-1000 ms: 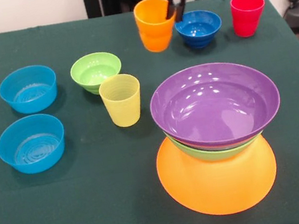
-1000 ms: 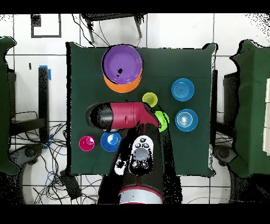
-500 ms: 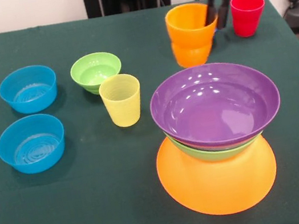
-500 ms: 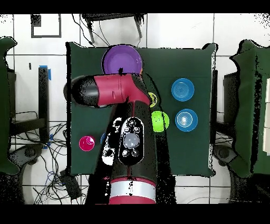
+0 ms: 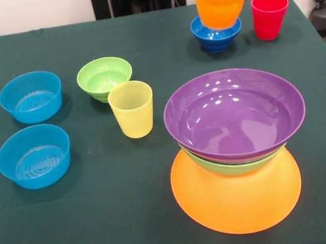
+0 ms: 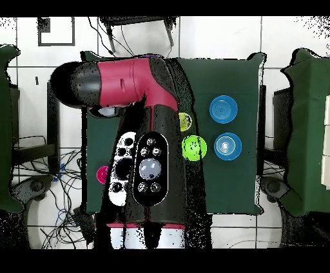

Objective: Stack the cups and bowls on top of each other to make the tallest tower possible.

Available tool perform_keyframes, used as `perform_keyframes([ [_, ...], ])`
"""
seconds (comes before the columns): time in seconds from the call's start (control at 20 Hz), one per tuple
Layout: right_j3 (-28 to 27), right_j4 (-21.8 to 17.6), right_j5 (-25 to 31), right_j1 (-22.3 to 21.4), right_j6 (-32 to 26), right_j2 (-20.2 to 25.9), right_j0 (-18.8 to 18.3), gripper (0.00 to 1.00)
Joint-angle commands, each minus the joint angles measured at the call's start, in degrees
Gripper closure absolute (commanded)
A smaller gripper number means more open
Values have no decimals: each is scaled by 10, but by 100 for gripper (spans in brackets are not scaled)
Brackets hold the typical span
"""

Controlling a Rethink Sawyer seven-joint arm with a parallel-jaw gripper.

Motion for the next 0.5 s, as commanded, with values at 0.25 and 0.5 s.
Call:
perform_keyframes([
  [0.25,-30,-30,22,28,-67,61,-9,100],
  [0.5,-61,-27,-8,61,-74,80,-19,100],
])
